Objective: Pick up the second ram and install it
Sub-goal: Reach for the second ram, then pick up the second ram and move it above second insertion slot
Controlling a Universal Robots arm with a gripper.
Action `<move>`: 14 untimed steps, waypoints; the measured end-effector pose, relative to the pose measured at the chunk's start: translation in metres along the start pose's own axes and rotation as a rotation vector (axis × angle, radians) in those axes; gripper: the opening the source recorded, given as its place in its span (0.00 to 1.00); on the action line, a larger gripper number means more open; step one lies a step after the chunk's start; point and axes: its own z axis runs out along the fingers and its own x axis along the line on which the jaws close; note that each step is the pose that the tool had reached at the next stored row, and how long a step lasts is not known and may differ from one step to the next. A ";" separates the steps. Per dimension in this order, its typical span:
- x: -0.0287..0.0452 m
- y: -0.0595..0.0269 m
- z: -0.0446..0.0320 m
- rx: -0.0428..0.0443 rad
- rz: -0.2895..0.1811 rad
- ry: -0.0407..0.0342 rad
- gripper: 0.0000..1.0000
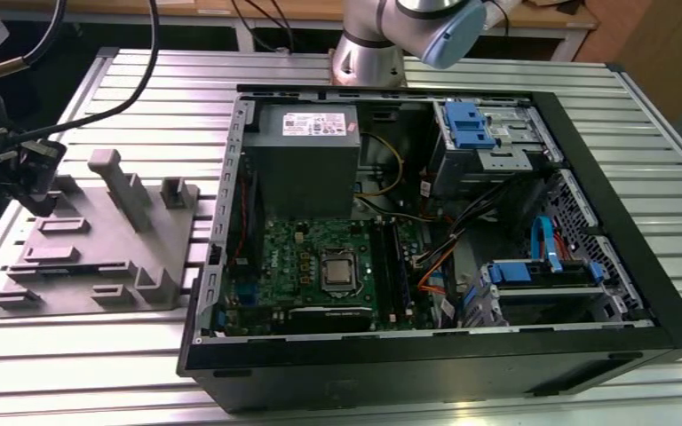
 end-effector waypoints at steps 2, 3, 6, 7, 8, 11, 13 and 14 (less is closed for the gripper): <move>0.0000 -0.0001 0.0002 0.0002 0.000 0.0002 0.11; 0.0000 -0.0002 0.0003 0.0002 0.000 0.0002 0.11; 0.0000 -0.0002 0.0005 0.0002 0.000 0.0002 0.11; 0.0000 -0.0002 0.0006 0.0001 0.000 0.0002 0.11; 0.0000 -0.0002 0.0006 0.0002 0.000 0.0002 0.11; 0.0000 -0.0002 0.0008 0.0002 0.000 0.0002 0.11; 0.0000 -0.0002 0.0009 0.0001 0.000 0.0002 0.11; 0.0000 -0.0002 0.0009 0.0002 0.000 0.0002 0.11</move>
